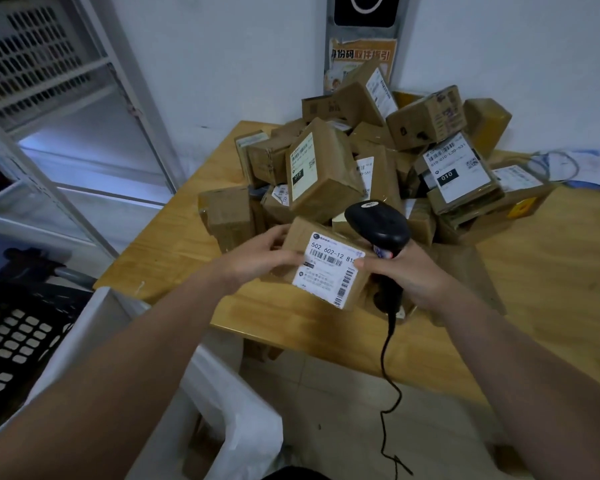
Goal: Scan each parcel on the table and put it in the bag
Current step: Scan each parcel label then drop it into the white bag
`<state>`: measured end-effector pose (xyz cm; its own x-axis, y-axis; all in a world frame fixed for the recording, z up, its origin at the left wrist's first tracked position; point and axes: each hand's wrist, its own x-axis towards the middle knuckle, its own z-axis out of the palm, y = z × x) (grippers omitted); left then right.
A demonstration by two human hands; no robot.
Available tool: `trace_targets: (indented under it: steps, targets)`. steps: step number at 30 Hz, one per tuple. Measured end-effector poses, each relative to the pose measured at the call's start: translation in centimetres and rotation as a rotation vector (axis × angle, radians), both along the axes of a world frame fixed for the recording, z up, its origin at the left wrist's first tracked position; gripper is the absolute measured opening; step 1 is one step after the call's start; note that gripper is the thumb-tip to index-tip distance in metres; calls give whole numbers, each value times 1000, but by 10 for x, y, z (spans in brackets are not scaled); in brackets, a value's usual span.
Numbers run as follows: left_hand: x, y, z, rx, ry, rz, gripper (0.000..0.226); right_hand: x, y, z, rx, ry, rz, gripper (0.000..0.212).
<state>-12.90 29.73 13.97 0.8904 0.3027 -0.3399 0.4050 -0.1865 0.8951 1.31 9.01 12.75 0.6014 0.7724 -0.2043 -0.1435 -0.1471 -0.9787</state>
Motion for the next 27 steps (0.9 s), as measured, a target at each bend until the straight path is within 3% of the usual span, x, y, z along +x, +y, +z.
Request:
trace_targets:
  steps: [3, 5, 10, 16, 19, 22, 27]
  targets:
    - [-4, -2, -1, -67, 36, -29, 59, 5, -5, 5, -2, 42, -57, 45]
    - [-7, -7, -8, -144, 42, 9, 56, 3, -5, 7, 19, 34, -161, 30]
    - [-10, -22, -39, -207, 6, 295, 46, -18, -6, 6, -23, -71, -432, 21]
    - [-17, -36, -59, -45, -64, 501, 39, -60, -21, -24, -241, -327, -260, 24]
    - [-19, -39, -66, 34, -65, 547, 42, -71, -29, -30, -244, -317, -255, 32]
    - [-24, -42, -72, 74, -82, 568, 43, -76, -35, -27, -238, -244, -274, 21]
    - [-29, -50, -78, 87, -58, 603, 47, -83, -46, -21, -301, -275, -235, 28]
